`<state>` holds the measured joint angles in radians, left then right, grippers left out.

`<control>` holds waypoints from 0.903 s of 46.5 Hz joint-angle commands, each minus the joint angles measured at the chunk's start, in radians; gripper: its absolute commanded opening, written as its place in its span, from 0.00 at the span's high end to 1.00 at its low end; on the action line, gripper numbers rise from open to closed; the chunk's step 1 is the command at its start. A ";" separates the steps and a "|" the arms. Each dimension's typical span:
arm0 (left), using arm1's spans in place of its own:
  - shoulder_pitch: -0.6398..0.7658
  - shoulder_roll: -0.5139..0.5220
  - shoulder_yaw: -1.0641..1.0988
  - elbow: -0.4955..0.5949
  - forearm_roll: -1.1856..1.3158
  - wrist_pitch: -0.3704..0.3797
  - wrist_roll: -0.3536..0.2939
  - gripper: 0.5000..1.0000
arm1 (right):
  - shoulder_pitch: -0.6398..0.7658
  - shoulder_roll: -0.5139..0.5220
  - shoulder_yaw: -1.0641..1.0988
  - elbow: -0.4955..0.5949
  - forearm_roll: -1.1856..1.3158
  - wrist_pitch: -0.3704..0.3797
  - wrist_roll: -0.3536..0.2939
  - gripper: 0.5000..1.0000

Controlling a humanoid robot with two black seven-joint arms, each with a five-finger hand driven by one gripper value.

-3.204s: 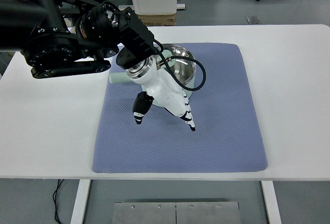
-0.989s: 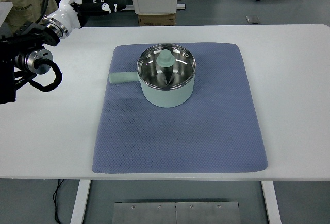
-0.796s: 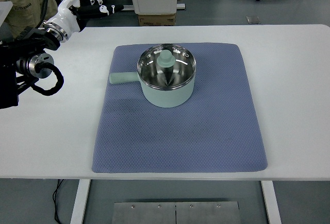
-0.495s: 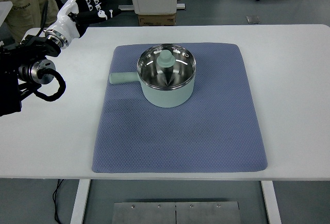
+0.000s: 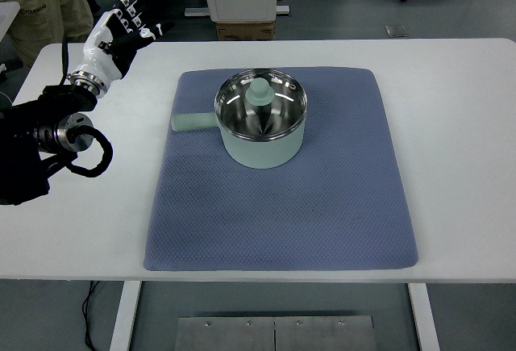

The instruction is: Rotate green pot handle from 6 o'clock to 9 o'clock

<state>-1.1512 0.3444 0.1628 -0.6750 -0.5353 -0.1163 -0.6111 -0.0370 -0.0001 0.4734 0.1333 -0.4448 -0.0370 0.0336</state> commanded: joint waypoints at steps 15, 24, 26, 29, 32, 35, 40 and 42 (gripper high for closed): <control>0.136 -0.070 -0.244 0.049 0.000 -0.011 0.028 0.00 | 0.000 0.000 0.001 0.000 0.000 0.000 0.000 0.00; 0.171 -0.087 -0.275 0.048 0.002 -0.017 0.037 0.00 | 0.000 0.000 0.001 0.000 0.000 0.000 0.000 0.00; 0.176 -0.090 -0.279 0.048 0.001 -0.016 0.037 0.00 | 0.000 0.000 -0.001 0.000 0.000 0.000 0.000 0.00; 0.182 -0.093 -0.286 0.048 0.002 -0.017 0.037 0.00 | 0.000 0.000 0.001 0.000 0.000 0.000 0.000 0.00; 0.183 -0.100 -0.296 0.048 0.000 -0.017 0.037 0.00 | 0.000 0.000 -0.001 0.000 0.000 0.000 0.000 0.00; 0.183 -0.105 -0.305 0.048 0.002 -0.017 0.037 0.00 | 0.000 0.000 -0.001 0.000 0.000 0.000 0.000 0.00; 0.185 -0.111 -0.312 0.046 0.000 -0.016 0.037 0.00 | 0.000 0.000 0.001 0.000 0.000 0.000 0.000 0.00; 0.185 -0.111 -0.316 0.046 0.001 -0.016 0.037 0.00 | 0.000 0.000 0.001 0.000 0.000 0.000 0.000 0.00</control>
<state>-0.9669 0.2333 -0.1481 -0.6283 -0.5345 -0.1330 -0.5730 -0.0367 0.0000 0.4731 0.1335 -0.4448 -0.0368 0.0339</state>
